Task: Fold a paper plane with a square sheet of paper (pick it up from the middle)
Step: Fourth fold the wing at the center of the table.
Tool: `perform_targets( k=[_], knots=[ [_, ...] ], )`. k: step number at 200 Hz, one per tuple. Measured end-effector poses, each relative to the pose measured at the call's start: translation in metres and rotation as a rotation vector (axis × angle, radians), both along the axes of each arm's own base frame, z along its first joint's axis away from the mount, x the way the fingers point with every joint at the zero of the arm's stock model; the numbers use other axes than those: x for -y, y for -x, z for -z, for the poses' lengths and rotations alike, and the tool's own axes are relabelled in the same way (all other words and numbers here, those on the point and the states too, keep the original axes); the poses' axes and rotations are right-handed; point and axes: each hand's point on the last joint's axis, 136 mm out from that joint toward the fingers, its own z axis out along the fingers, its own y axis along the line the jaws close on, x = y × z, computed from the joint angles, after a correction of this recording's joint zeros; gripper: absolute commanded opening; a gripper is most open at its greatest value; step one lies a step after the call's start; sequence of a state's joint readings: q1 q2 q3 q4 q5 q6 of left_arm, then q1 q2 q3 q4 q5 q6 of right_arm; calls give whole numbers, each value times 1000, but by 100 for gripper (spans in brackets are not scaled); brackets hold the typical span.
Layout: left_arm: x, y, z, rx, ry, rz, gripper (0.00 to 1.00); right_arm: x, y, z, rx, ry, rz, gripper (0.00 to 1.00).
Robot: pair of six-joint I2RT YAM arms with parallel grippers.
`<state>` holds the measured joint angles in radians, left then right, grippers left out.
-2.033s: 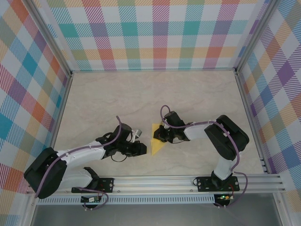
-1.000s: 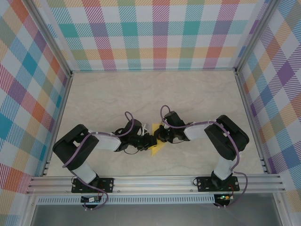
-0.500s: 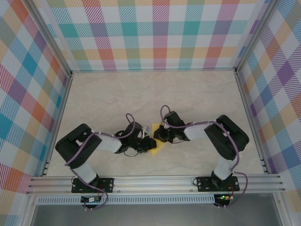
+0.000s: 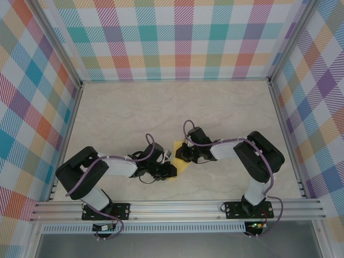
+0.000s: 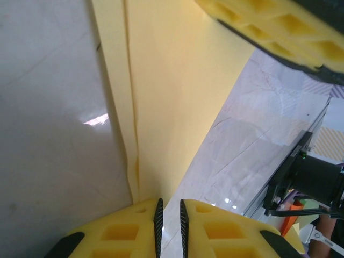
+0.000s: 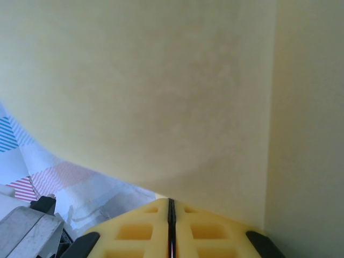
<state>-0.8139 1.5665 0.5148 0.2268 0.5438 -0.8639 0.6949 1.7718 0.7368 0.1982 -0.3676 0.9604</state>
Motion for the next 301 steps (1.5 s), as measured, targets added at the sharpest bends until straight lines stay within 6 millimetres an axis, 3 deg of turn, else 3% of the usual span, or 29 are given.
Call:
perform_targets(
  k=[69, 109, 127, 253, 301],
  knots=[
    [-18, 17, -1, -11, -54, 8, 18, 0, 0, 0, 0, 0, -1, 11],
    [-26, 6, -36, 110, -32, -51, 25, -1, 2, 0, 0, 0, -5, 11],
    [-27, -1, -43, 145, -25, -77, 25, -2, 2, 0, -1, 0, -5, 11],
    [7, -47, -21, 172, -31, -153, 23, -1, 1, 0, 1, 1, -1, 10],
    [9, -49, 0, 144, -69, -153, 11, -1, 1, 0, 0, 1, -1, 10]
  ],
)
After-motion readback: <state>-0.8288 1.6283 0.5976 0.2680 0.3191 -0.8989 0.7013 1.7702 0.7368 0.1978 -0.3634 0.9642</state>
